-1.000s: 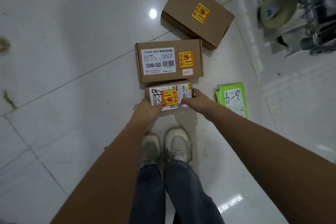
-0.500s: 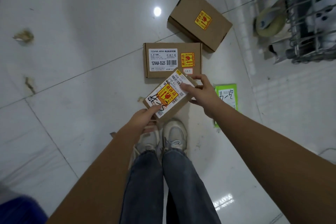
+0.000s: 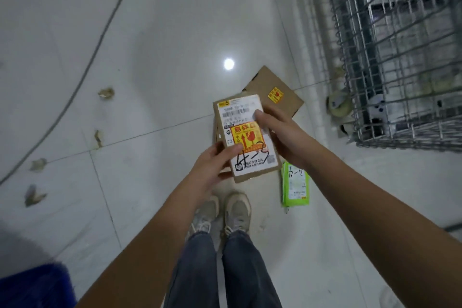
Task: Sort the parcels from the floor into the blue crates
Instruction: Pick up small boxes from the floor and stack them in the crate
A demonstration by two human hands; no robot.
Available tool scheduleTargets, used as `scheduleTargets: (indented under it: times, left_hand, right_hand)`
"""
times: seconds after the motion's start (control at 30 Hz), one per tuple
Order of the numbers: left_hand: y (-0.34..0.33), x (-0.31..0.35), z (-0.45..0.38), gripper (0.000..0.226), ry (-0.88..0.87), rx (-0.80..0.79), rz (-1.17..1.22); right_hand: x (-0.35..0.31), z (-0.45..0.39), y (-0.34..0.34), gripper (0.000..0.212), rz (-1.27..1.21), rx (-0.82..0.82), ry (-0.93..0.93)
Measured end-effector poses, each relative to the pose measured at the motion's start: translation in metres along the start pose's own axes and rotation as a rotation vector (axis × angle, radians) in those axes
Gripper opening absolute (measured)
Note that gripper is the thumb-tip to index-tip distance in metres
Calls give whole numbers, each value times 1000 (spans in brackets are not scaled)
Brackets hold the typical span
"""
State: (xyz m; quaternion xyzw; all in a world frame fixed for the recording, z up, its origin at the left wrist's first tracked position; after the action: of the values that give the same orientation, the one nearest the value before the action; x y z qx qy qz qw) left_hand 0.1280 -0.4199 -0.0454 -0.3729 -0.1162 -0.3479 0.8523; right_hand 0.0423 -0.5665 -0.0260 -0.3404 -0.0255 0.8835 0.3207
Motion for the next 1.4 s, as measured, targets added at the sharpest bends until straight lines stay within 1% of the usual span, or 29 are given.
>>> scheduleTargets:
  times: [0.07, 0.13, 0.2, 0.27, 0.37, 0.43, 0.53, 0.67, 0.83, 0.9, 1.0, 1.1, 1.17, 1.3, 1.4]
  left_hand:
    - [-3, 15, 11, 20, -84, 86, 66]
    - [-2, 30, 27, 24, -141, 142, 57]
    - [3, 42, 46, 27, -181, 175, 36]
    - [9, 54, 70, 23, -251, 226, -16]
    - [20, 67, 110, 18, -381, 368, -109]
    - [30, 71, 138, 19, -438, 455, -120]
    - [41, 71, 170, 16, -510, 528, -82]
    - [61, 64, 206, 12, -558, 585, 26]
    - [87, 55, 249, 9, -572, 621, 167]
    - [95, 53, 270, 12, -606, 608, 189]
    - [105, 48, 309, 18, -658, 607, 201]
    - [117, 40, 353, 17, -705, 623, 202]
    - [126, 36, 387, 16, -731, 650, 198]
    - [144, 25, 460, 29, -804, 735, 236]
    - [151, 15, 520, 34, -855, 828, 252]
  right_hand:
    - [-4, 13, -16, 50, 57, -21, -13]
    - [-10, 25, -34, 40, 173, -86, -29]
    - [-23, 35, -52, 41, 244, -133, -15]
    - [-37, 44, -70, 41, 263, -182, 11]
    - [-56, 51, -100, 39, 301, -241, 31]
    - [-65, 52, -125, 40, 325, -262, 34]
    - [-73, 51, -159, 49, 389, -295, 33]
    - [-68, 47, -206, 51, 438, -314, 75]
    - [-50, 47, -259, 40, 442, -342, 110]
    - [-39, 50, -281, 38, 432, -348, 127]
    - [-27, 60, -320, 29, 395, -360, 179]
    - [-18, 77, -366, 35, 412, -391, 210]
    - [-14, 88, -398, 35, 423, -413, 235]
    - [-7, 114, -474, 46, 480, -466, 266]
    - [-2, 139, -534, 42, 553, -510, 285]
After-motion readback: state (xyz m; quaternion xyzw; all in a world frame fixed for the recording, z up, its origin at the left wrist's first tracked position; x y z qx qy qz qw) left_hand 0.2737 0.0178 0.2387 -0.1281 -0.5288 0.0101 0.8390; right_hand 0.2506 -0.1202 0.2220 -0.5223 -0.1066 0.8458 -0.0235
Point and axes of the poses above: each hand's wrist, its own z-axis away from the middle knuckle, its own y-axis out of the back of the hand, x = y × z, the point moved 2 cm from there along -z, towards the middle knuckle, and after that the axes turned 15 degrees about -x, right-handed, at the moved point
